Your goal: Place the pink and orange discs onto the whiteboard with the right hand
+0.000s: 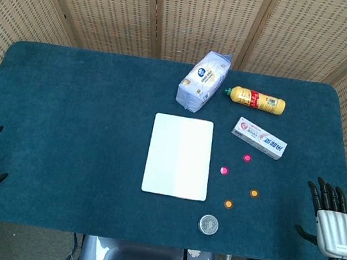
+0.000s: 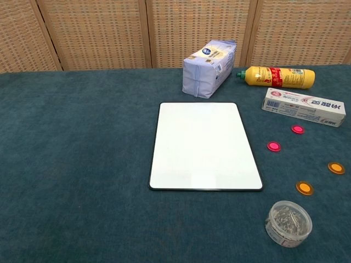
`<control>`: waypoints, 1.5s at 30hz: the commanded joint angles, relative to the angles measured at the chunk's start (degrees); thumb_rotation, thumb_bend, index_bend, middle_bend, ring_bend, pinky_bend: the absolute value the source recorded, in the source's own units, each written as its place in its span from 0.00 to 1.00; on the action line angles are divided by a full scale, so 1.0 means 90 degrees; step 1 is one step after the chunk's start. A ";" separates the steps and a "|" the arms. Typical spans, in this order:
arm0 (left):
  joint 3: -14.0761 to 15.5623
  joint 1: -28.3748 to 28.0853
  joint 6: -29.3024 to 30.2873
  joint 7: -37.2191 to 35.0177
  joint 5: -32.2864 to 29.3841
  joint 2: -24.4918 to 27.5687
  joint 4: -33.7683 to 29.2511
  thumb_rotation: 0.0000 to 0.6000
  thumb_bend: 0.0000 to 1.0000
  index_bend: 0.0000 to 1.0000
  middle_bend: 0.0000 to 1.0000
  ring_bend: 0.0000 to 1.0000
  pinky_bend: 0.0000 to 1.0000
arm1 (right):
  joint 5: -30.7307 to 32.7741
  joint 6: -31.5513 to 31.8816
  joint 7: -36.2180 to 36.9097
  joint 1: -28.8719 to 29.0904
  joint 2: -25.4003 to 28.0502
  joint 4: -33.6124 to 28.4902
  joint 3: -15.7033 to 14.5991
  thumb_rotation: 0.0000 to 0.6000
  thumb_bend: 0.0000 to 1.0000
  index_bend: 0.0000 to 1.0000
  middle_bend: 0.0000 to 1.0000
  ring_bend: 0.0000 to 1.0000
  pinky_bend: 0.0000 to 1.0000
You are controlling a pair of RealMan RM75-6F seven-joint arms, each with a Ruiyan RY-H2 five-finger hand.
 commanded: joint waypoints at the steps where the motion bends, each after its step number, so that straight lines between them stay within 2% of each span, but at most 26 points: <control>1: 0.0003 0.0007 0.0014 -0.0005 0.0011 -0.0006 0.0011 1.00 0.00 0.00 0.00 0.00 0.00 | -0.0024 0.0014 0.0021 -0.0004 0.0012 -0.0008 -0.0009 1.00 0.00 0.00 0.00 0.00 0.00; 10: -0.0004 0.0004 0.0023 -0.0020 0.0018 -0.0024 0.0040 1.00 0.00 0.00 0.00 0.00 0.00 | -0.0059 -0.0017 0.0078 0.0018 0.0025 0.0007 -0.0021 1.00 0.00 0.00 0.00 0.00 0.00; 15: -0.0042 -0.0034 -0.0010 0.0077 -0.0025 -0.0083 0.0017 1.00 0.00 0.00 0.00 0.00 0.00 | -0.0133 -0.0168 0.0051 0.0232 -0.0060 0.0121 0.0089 1.00 0.00 0.00 0.02 0.00 0.00; 17: -0.0045 -0.0035 -0.0004 0.0099 -0.0025 -0.0096 0.0025 1.00 0.00 0.00 0.00 0.00 0.00 | -0.0225 -0.0259 -0.0044 0.0429 -0.0126 0.0242 0.0204 1.00 0.00 0.00 0.17 0.12 0.11; 19: -0.0050 -0.0037 0.0001 0.0098 -0.0026 -0.0106 0.0027 1.00 0.00 0.00 0.00 0.00 0.00 | -0.0329 -0.0378 -0.0151 0.0669 -0.0192 0.0360 0.0342 1.00 0.00 0.02 0.41 0.35 0.35; 20: -0.0053 -0.0038 0.0003 0.0097 -0.0029 -0.0111 0.0031 1.00 0.00 0.00 0.00 0.00 0.00 | -0.0371 -0.0477 -0.0188 0.0802 -0.0226 0.0420 0.0400 1.00 0.00 0.03 0.45 0.40 0.42; 22: -0.0060 -0.0046 -0.0009 0.0119 -0.0042 -0.0120 0.0039 1.00 0.00 0.00 0.00 0.00 0.00 | -0.0387 -0.0823 -0.0191 0.1135 -0.0311 0.0547 0.0529 1.00 0.00 0.08 0.58 0.54 0.64; 24: -0.0067 -0.0052 -0.0019 0.0157 -0.0061 -0.0128 0.0035 1.00 0.00 0.00 0.00 0.00 0.00 | -0.0291 -0.1362 -0.0122 0.1523 -0.0402 0.0657 0.0640 1.00 0.01 0.13 0.67 0.63 0.78; 28: -0.0062 -0.0049 -0.0016 0.0157 -0.0060 -0.0126 0.0026 1.00 0.00 0.00 0.00 0.00 0.00 | -0.0017 -0.2331 0.0080 0.2210 -0.0733 0.1066 0.0820 1.00 0.08 0.23 0.79 0.76 0.95; 31: -0.0056 -0.0035 0.0017 0.0020 -0.0023 -0.0117 0.0020 1.00 0.00 0.00 0.00 0.00 0.00 | 0.0363 -0.2880 -0.0020 0.2617 -0.1187 0.1610 0.0972 1.00 0.12 0.29 0.85 0.82 1.00; 37: -0.0059 -0.0035 0.0018 0.0065 -0.0037 -0.0132 0.0070 1.00 0.00 0.00 0.00 0.00 0.00 | 0.1255 -0.3681 -0.0422 0.3135 -0.1979 0.2391 0.1182 1.00 0.22 0.35 0.88 0.85 1.00; 40: -0.0062 -0.0033 0.0010 0.0056 -0.0056 -0.0130 0.0073 1.00 0.00 0.00 0.00 0.00 0.00 | 0.1669 -0.3899 -0.0648 0.3342 -0.2353 0.2838 0.1287 1.00 0.25 0.39 0.90 0.86 1.00; 45: -0.0051 -0.0026 0.0013 0.0034 -0.0047 -0.0120 0.0073 1.00 0.00 0.00 0.00 0.00 0.00 | 0.2221 -0.4165 -0.0908 0.3573 -0.2780 0.3462 0.1382 1.00 0.31 0.39 0.90 0.89 1.00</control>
